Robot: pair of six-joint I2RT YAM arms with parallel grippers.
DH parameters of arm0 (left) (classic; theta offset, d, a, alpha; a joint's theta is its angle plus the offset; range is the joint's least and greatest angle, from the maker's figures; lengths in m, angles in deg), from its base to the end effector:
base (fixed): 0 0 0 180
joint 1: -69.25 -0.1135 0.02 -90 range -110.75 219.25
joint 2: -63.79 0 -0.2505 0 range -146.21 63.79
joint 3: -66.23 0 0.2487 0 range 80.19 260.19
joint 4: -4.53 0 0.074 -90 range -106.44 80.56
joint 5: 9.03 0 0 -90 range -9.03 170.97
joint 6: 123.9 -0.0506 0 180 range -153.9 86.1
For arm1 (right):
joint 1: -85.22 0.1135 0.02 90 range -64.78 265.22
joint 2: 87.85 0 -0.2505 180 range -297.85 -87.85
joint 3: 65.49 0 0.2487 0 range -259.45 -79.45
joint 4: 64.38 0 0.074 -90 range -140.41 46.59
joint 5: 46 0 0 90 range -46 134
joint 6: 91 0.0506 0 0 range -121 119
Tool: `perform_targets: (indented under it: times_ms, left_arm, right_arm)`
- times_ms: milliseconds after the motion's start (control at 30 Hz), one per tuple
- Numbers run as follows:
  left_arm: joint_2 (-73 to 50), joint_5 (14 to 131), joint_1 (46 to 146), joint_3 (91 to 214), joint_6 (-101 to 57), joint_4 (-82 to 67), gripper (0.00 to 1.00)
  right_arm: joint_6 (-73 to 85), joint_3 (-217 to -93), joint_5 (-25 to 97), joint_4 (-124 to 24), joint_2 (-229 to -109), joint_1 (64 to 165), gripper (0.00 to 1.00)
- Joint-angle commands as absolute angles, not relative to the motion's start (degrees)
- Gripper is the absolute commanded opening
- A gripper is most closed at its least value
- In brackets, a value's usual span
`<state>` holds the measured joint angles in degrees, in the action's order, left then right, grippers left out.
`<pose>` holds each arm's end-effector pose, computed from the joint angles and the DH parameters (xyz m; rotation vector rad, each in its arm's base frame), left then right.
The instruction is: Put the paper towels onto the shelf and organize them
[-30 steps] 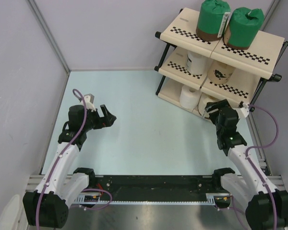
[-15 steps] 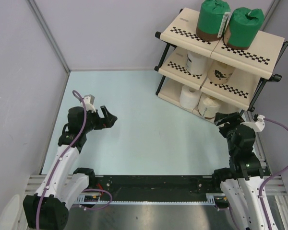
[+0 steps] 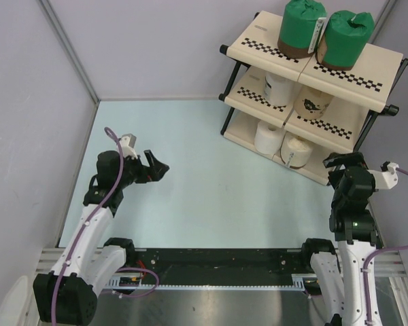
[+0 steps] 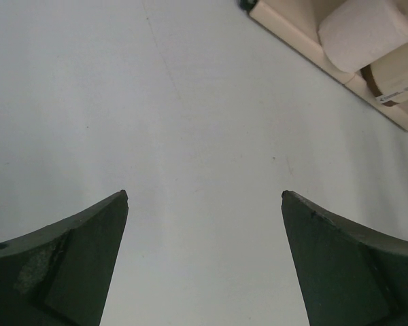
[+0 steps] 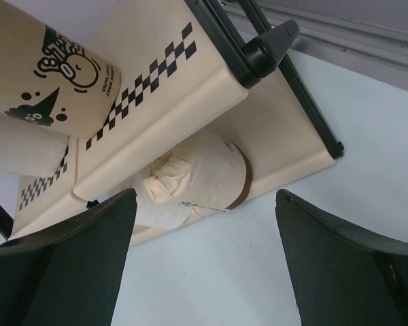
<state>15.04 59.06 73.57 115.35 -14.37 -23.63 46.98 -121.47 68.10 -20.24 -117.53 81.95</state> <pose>0.2085 -0.0347 0.2471 -0.0343 2.0805 -0.6491 0.1383 -0.0286 0.3109 1.0508 1.5308 0.1463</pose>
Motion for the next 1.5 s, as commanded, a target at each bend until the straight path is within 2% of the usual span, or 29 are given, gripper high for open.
perform_targets:
  times_ms: [0, 100, 200, 300, 400, 700, 867, 1233, 1467]
  left_arm:
    - [14.8, 50.9, 73.0, 113.7, -9.3, -15.9, 1.00]
    - [13.6, 48.1, 73.5, 111.8, 1.0, -5.3, 1.00]
    - [9.3, 53.5, 79.1, 115.3, 5.9, 2.1, 1.00]
    - [1.1, 61.2, 86.7, 124.3, 2.8, -0.2, 1.00]
    - [-8.1, 63.7, 90.4, 133.3, 1.4, -0.8, 1.00]
    - [-29.1, 67.8, 92.5, 158.4, -2.6, -4.5, 1.00]
    - [-39.4, 73.0, 95.3, 171.5, -15.3, -4.4, 1.00]
    - [-54.7, 75.1, 98.4, 189.2, -25.6, -1.8, 1.00]
    - [-63.5, 75.9, 99.1, 199.3, -26.7, -2.3, 0.98]
  right_arm:
    - [46.9, -123.4, 60.7, -22.6, -117.4, 79.1, 0.88]
    - [46.8, -123.4, 58.7, -21.8, -116.6, 78.7, 0.88]
    - [47.4, -123.3, 56.6, -21.5, -116.1, 78.7, 0.88]
    - [48.5, -123.4, 54.1, -20.9, -116.3, 78.7, 0.88]
    - [48.7, -123.3, 52.7, -20.1, -116.2, 78.7, 0.88]
    - [48.1, -122.5, 49.8, -18.3, -113.7, 78.6, 0.88]
    - [47.8, -121.9, 47.6, -18.7, -113.9, 78.6, 0.88]
    - [45.0, -121.9, 46.9, -19.2, -114.8, 78.6, 0.88]
    - [44.2, -121.6, 46.8, -19.2, -114.9, 78.6, 0.88]
